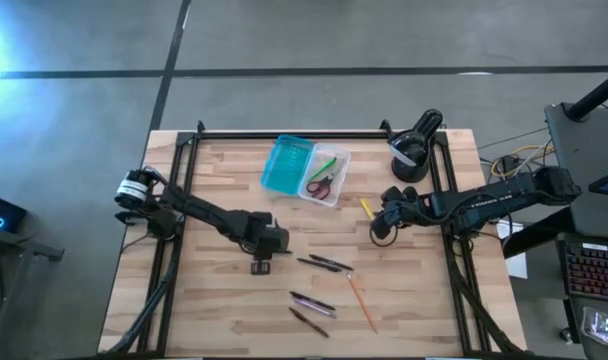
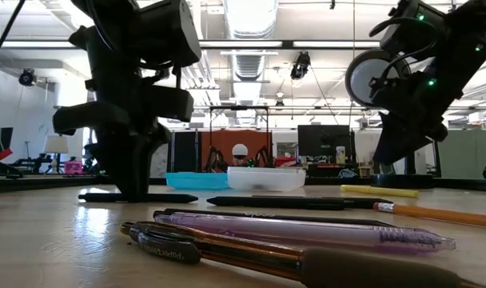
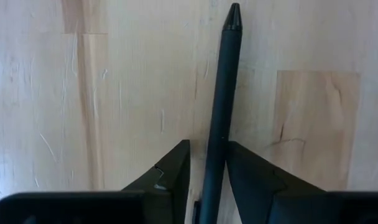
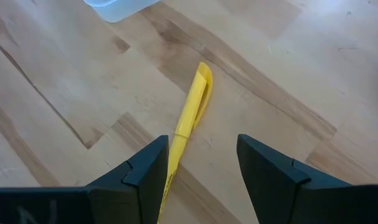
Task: Pick & place school supplies into a supply box
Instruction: Put the black pen into the blue supply box, then put the yellow pen into the blue supply box, then put the yellow pencil into the blue supply box
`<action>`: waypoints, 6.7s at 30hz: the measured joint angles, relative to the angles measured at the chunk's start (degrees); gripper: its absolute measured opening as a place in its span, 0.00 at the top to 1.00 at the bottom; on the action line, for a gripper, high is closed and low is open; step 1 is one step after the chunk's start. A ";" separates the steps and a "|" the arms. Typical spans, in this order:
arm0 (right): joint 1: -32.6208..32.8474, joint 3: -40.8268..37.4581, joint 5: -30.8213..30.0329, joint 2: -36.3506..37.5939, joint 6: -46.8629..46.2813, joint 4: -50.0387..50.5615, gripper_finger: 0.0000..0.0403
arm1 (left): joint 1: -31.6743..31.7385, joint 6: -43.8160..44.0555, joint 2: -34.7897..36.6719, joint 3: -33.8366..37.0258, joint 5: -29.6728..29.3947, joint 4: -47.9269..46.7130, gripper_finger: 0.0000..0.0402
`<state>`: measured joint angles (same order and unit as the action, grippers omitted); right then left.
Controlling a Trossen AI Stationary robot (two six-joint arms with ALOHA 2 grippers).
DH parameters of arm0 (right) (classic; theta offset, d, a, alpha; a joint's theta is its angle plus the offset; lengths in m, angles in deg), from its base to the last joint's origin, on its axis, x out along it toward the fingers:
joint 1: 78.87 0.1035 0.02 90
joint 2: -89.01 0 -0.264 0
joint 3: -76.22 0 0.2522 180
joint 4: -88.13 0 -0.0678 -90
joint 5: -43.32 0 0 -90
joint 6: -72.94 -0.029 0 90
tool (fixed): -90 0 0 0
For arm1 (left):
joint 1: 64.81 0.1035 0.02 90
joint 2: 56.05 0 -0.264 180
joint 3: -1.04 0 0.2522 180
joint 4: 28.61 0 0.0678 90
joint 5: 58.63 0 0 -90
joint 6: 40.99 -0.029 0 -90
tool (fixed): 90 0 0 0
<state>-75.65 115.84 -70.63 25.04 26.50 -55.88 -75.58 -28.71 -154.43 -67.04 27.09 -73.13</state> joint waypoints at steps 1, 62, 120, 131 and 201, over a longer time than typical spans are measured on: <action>0.00 -0.11 -0.01 0.00 0.01 0.01 0.55 | -0.06 0.69 0.00 0.04 -0.36 0.06 0.80; -1.27 -2.03 -11.40 12.84 -15.89 6.17 0.55 | 33.18 42.07 -25.83 -46.39 6.86 -3.27 0.93; -10.90 25.71 11.36 -20.73 -16.69 0.08 0.95 | 28.76 36.67 31.54 -0.66 -3.94 -0.47 0.70; -20.15 33.10 10.77 -33.03 -20.90 -11.14 0.89 | 27.52 40.05 34.93 3.21 -6.76 0.30 0.70; 57.76 41.97 14.92 -36.64 -17.39 18.16 0.57 | 0.58 -33.85 -14.39 -33.81 10.49 14.29 0.91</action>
<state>-17.89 157.81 -55.71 -11.59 9.11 -37.72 -75.00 -62.56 -168.82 -100.85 37.57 -58.84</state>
